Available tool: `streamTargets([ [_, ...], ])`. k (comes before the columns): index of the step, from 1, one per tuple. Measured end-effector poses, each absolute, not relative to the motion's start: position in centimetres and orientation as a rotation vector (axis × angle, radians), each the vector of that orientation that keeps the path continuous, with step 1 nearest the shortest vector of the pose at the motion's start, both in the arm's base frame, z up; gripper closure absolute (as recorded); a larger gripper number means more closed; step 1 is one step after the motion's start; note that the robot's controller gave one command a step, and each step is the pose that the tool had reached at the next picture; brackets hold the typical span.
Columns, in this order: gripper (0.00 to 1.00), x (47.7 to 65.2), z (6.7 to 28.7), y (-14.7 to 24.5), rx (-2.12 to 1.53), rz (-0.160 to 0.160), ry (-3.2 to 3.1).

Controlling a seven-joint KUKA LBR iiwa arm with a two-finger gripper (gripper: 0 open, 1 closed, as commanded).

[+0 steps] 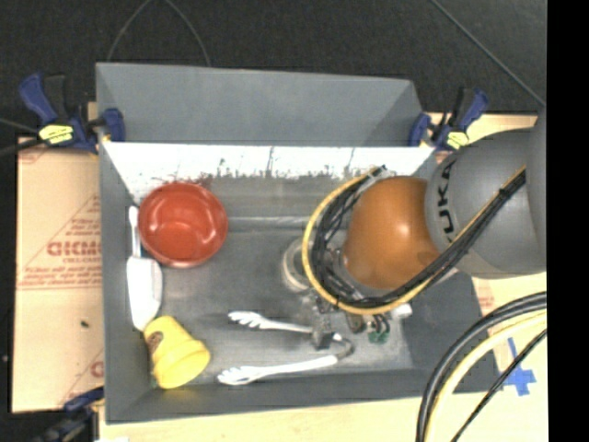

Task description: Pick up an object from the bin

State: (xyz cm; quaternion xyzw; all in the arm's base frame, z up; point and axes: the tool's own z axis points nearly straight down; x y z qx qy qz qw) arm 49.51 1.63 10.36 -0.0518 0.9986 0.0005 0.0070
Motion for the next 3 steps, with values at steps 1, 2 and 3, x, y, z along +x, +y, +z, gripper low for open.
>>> streamTargets([
  [1,1.0,49.7,13.0,1.6,-0.159,0.001,3.119],
  [2,1.0,49.6,13.5,1.6,-0.158,0.0,3.119],
  [3,1.0,49.7,14.5,1.5,-0.155,0.0,3.117],
])
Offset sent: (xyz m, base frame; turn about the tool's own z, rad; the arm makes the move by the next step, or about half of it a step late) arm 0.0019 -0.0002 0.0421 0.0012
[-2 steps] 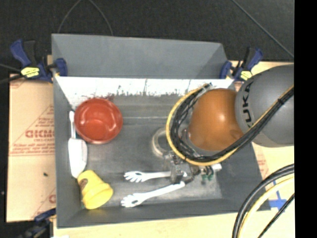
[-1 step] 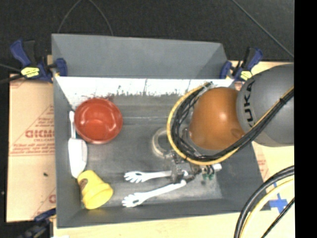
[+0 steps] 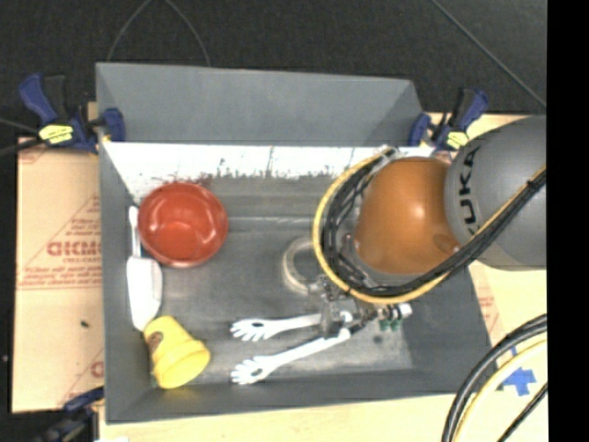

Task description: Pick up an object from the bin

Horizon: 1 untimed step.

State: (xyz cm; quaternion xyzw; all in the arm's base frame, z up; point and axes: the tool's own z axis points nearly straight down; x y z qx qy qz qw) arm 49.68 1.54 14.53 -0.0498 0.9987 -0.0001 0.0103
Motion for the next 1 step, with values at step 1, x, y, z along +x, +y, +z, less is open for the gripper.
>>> streamTargets([
  [1,1.0,49.7,16.8,1.51,-0.153,-0.001,3.117],
])
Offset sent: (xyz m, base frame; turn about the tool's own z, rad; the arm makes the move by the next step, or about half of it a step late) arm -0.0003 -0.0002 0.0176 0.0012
